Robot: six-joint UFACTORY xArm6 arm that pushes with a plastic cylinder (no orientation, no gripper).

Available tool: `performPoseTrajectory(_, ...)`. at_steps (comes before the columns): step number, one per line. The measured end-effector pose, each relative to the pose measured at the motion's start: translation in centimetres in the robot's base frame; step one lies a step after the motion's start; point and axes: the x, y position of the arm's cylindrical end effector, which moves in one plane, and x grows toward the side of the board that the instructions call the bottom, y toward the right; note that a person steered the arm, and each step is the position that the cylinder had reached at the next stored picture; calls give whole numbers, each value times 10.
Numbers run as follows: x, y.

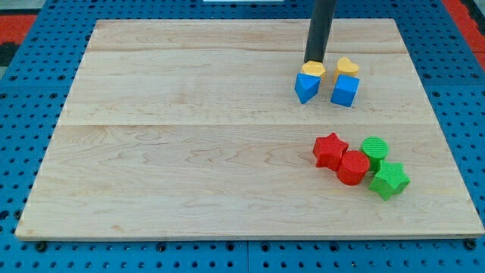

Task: Place the yellow heart to the bottom right of blue cube

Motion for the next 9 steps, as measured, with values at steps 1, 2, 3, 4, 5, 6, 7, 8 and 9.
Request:
performPoseTrajectory(1, 2, 1)
performPoseTrajectory(2, 2, 1)
performPoseTrajectory(3, 2, 11)
performPoseTrajectory(4, 12, 51)
performPoseTrajectory(5, 28, 87)
performPoseTrajectory(6, 50, 94)
performPoseTrajectory(7, 71, 122)
performPoseTrajectory(8, 166, 166)
performPoseTrajectory(9, 234, 187)
